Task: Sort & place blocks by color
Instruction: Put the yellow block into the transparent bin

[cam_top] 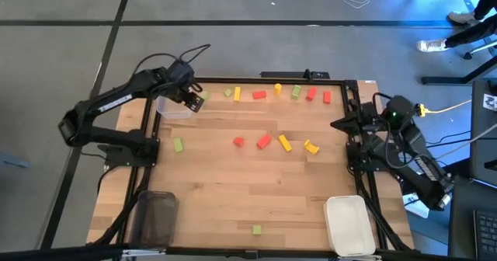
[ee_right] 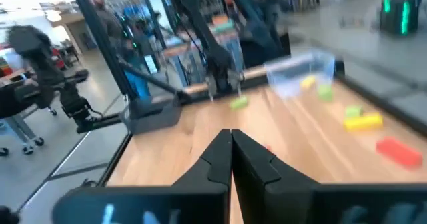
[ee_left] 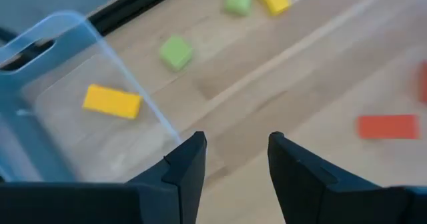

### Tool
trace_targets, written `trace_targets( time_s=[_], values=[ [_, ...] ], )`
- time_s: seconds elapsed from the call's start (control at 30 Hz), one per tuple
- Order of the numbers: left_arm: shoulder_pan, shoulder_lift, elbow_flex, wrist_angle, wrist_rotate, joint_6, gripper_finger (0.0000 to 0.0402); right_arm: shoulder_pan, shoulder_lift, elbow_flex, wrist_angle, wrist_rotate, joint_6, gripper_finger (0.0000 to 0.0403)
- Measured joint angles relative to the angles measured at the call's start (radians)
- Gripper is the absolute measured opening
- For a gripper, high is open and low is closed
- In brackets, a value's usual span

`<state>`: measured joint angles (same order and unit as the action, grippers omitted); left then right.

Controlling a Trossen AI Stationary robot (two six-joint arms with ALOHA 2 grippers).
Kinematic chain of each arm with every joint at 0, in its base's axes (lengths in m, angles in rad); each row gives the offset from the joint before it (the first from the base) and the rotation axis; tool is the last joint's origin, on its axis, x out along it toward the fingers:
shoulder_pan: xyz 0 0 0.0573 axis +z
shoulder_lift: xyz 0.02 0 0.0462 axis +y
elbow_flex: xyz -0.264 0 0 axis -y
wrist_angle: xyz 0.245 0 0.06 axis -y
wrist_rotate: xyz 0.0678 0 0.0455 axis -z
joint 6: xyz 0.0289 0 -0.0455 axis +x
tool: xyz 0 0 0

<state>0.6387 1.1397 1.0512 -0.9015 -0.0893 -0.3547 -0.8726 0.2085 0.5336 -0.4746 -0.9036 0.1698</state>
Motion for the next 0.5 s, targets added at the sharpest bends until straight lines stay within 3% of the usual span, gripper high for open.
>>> trace_targets(
  time_s=[0.2, 0.3, 0.5],
  values=[
    [-0.122, -0.066, 0.000, 0.009, 0.006, 0.009, 0.0150, 0.004, 0.216, 0.216, -0.307, 0.018, -0.058, 0.0012],
    [-0.179, -0.077, 0.000, 0.026, 0.057, 0.041, 0.0150, 0.016, 0.323, 0.302, -0.455, 0.027, -0.083, 0.0012],
    [-0.267, -0.083, 0.001, 0.092, 0.106, 0.053, 0.0150, 0.036, 0.428, 0.374, -0.470, -0.099, -0.078, 0.0012]
  ],
)
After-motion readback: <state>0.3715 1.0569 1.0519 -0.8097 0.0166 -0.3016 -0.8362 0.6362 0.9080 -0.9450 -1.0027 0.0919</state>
